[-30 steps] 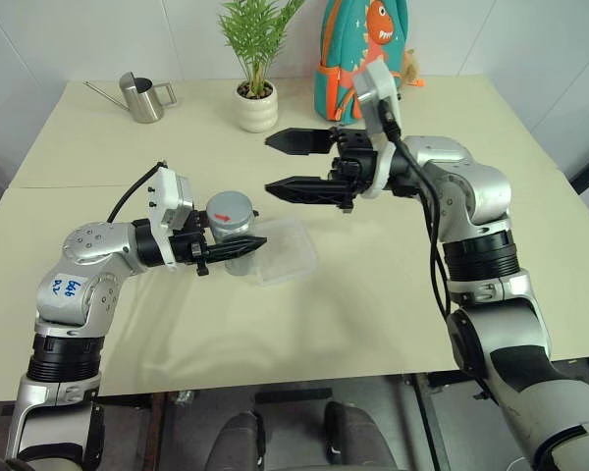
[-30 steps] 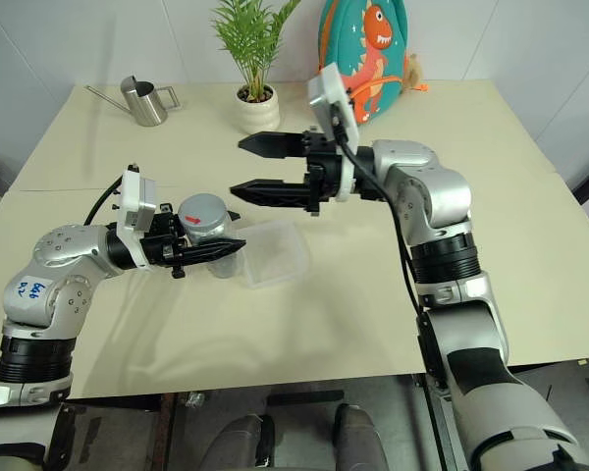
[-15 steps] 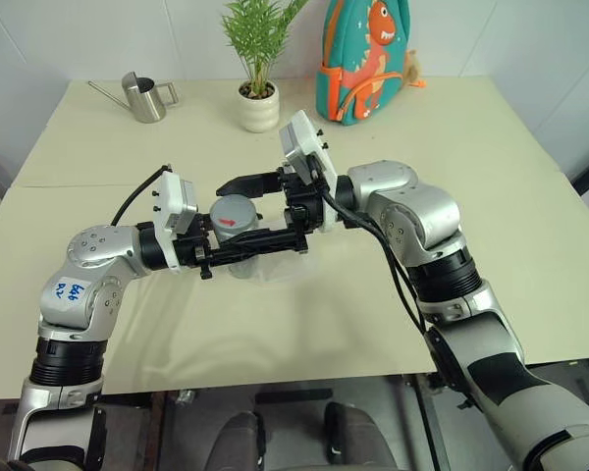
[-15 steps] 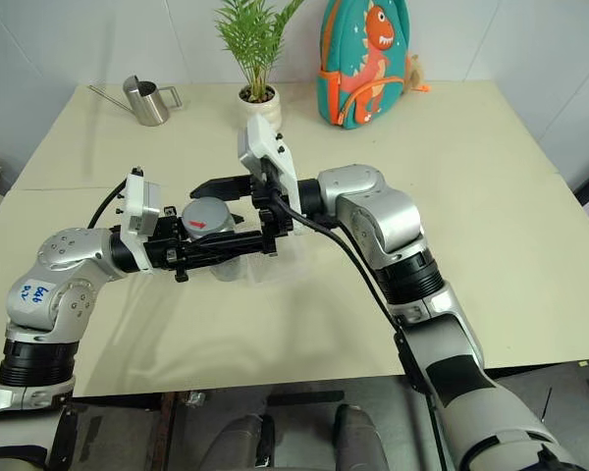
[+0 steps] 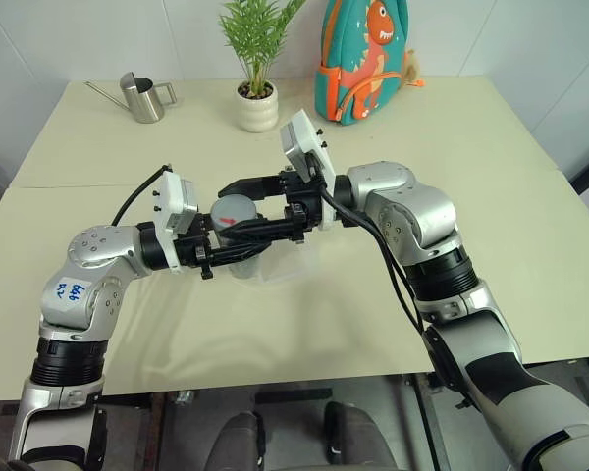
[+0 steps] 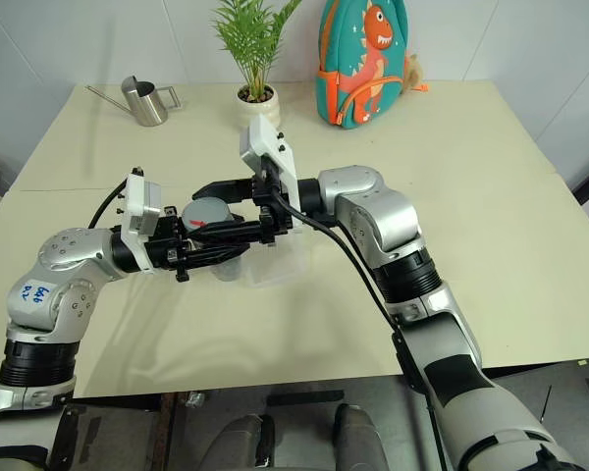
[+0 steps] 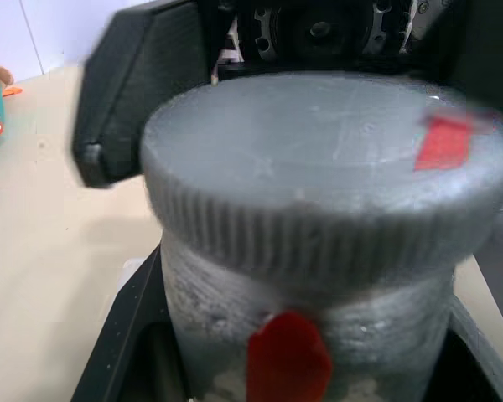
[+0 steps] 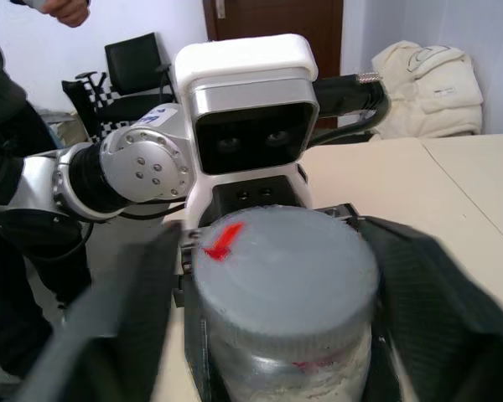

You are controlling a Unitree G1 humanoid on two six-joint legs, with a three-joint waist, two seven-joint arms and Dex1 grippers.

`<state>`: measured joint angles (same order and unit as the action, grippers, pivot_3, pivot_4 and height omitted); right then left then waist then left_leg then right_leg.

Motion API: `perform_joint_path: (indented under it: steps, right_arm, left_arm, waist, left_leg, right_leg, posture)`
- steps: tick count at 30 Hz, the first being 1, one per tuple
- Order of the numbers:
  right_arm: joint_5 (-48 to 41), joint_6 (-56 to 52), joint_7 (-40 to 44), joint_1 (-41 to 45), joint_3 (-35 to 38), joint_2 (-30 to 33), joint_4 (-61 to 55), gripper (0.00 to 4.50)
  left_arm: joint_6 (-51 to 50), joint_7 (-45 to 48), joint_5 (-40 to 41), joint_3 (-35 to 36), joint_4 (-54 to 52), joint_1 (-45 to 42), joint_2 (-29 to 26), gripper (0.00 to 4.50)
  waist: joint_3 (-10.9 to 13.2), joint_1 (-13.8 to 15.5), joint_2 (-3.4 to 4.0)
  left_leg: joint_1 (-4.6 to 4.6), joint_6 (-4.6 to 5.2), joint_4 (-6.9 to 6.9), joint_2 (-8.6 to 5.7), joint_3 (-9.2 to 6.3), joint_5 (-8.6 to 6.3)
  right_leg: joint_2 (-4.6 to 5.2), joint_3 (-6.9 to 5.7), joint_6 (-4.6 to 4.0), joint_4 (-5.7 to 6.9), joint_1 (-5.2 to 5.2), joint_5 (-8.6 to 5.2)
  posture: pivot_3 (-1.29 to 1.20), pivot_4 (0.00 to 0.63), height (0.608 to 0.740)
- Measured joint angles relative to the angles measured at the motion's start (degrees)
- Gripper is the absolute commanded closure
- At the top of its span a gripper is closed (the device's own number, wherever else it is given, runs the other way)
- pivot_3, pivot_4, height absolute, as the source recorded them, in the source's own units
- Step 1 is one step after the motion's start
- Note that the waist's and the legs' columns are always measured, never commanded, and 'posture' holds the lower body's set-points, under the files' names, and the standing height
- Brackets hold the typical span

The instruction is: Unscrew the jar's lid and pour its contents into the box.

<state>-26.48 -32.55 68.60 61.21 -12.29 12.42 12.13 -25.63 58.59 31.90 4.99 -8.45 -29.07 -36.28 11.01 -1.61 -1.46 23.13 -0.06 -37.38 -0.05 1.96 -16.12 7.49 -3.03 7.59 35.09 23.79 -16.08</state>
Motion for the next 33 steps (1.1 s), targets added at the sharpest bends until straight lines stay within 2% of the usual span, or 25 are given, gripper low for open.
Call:
perform_joint_path:
  steps: [5,11,16,20,23,28,33]
  right_arm:
    - [-1.2,-1.4,-0.4,0.0,1.1,-0.8,0.4,1.96]
    - [-10.0,-7.9,-2.5,1.8,9.2,-2.3,0.0,1.96]
    - [-10.3,-7.2,-5.4,0.7,12.8,1.3,0.4,1.96]
    - [-5.1,-0.8,-7.9,-2.8,14.2,7.2,5.8,1.96]
    - [0.8,9.3,-10.7,-6.0,15.7,10.9,14.9,1.96]
    - [7.8,29.6,-19.4,-9.4,20.5,13.0,34.8,1.96]
    - [11.1,40.1,-23.3,-11.7,22.4,13.6,45.4,1.96]
  left_arm:
    - [0.1,-0.3,0.3,0.1,-0.2,0.0,0.0,2.48]
    - [-0.1,-0.3,0.3,0.1,-0.4,0.5,0.0,2.48]
    - [-0.7,-0.6,0.3,0.2,-1.2,1.5,-0.2,2.48]
    - [-1.1,-1.2,0.4,1.0,-2.0,2.2,-0.5,2.48]
    - [-1.2,-1.4,0.6,1.9,-2.0,2.7,-0.7,2.48]
    - [-1.3,-1.5,1.0,2.7,-1.9,2.7,-0.8,2.48]
    - [-1.6,-1.5,1.1,2.9,-1.7,2.0,-0.8,2.48]
  waist:
    - [0.0,0.0,0.00]
    - [0.0,0.0,0.00]
    - [0.0,0.2,0.00]
    - [0.0,0.1,-0.01]
    - [0.0,0.1,-0.01]
    - [0.0,-0.1,-0.01]
    - [0.0,-0.3,0.00]
  left_leg:
    - [0.00,0.00,0.00,0.01,0.00,0.00]
    - [0.00,0.00,0.01,0.03,-0.02,0.00]
    - [0.01,0.02,0.01,-0.03,-0.01,-0.01]
    - [0.00,0.07,0.01,-0.06,0.04,-0.04]
    - [0.00,0.07,0.04,-0.08,0.08,-0.04]
    - [-0.02,0.06,0.06,-0.10,0.14,-0.03]
    - [-0.06,0.01,0.03,-0.02,0.16,0.00]
  right_leg:
    - [-0.01,0.00,0.00,0.00,0.00,0.00]
    - [0.00,-0.01,0.00,0.00,0.00,0.00]
    - [0.06,0.00,0.00,-0.02,-0.01,0.00]
    - [0.08,0.01,0.01,-0.06,-0.02,0.01]
    - [0.04,0.01,0.01,-0.09,-0.02,0.01]
    - [0.02,0.04,0.01,-0.12,-0.02,0.01]
    - [-0.02,0.07,0.01,-0.08,-0.04,0.01]
  posture:
    - [0.00,0.150,0.740]
    - [0.00,0.150,0.740]
    - [0.00,0.150,0.740]
    - [0.00,0.150,0.740]
    - [0.00,0.150,0.740]
    - [0.00,0.150,0.740]
    - [0.00,0.150,0.740]
